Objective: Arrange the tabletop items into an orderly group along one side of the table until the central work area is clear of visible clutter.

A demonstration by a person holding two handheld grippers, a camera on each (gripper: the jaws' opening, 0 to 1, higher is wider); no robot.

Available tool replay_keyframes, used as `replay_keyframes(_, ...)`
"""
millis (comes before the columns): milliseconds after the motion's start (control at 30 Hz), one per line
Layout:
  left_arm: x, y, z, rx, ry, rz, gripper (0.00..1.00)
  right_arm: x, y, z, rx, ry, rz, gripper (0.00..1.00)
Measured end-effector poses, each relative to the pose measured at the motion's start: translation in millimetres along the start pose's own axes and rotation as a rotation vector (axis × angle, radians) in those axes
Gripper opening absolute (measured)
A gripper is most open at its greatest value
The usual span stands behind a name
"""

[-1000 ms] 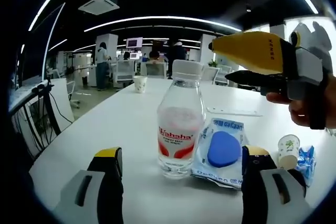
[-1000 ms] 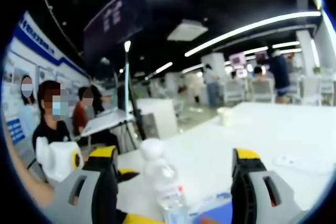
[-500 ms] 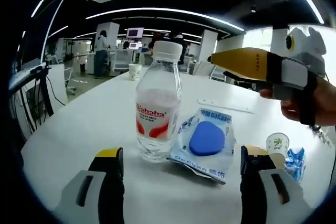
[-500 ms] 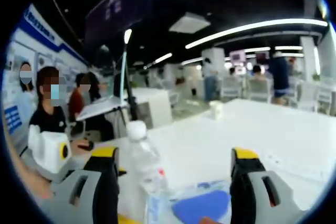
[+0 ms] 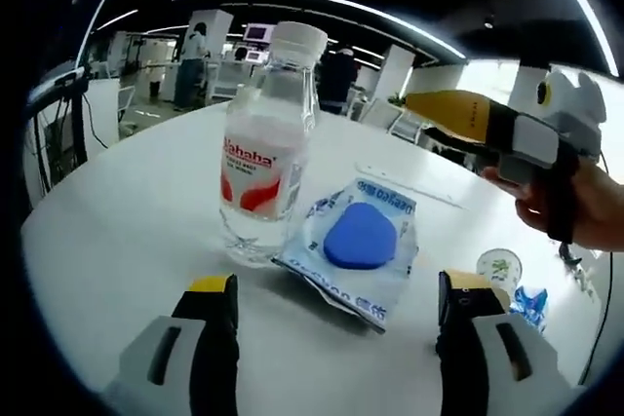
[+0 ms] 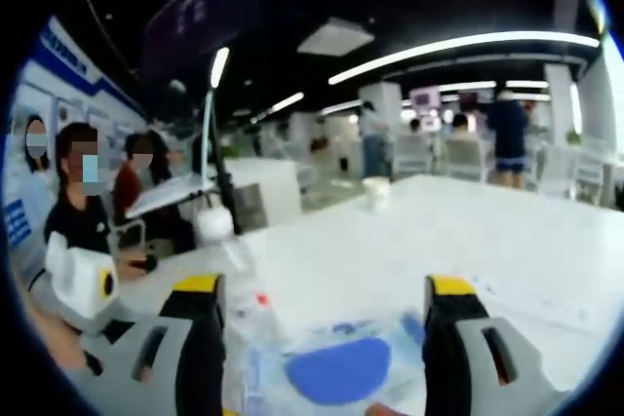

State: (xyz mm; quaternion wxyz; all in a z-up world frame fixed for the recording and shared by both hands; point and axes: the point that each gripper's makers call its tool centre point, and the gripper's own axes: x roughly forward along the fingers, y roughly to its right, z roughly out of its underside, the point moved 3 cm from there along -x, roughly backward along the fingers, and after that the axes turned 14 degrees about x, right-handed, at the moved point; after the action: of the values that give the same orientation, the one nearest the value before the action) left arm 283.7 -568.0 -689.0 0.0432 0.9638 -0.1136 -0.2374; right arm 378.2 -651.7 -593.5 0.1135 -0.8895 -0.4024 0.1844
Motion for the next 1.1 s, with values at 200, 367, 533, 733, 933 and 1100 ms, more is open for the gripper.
replay_keyframes(200,2,7.7,4.6,-0.046,-0.022,0.011,0.78,-3,27,-1.8,0.044,0.013,0.054,0.78)
replay_keyframes(367,6,15.1,7.6,-0.082,-0.039,0.027,0.74,-5,50,0.0,0.08,0.016,0.101,0.77)
replay_keyframes(533,11,19.1,4.9,-0.099,-0.039,0.038,0.73,-7,68,5.3,0.117,0.01,0.138,0.76)
replay_keyframes(733,14,20.7,5.7,-0.098,-0.046,0.051,0.72,-2,88,9.3,0.186,0.03,0.178,0.71)
replay_keyframes(933,17,19.5,11.5,-0.1,-0.062,0.054,0.72,8,103,11.6,0.245,0.06,0.213,0.66)
replay_keyframes(1100,17,18.1,12.4,-0.104,-0.063,0.048,0.71,18,107,18.3,0.217,0.034,0.203,0.62)
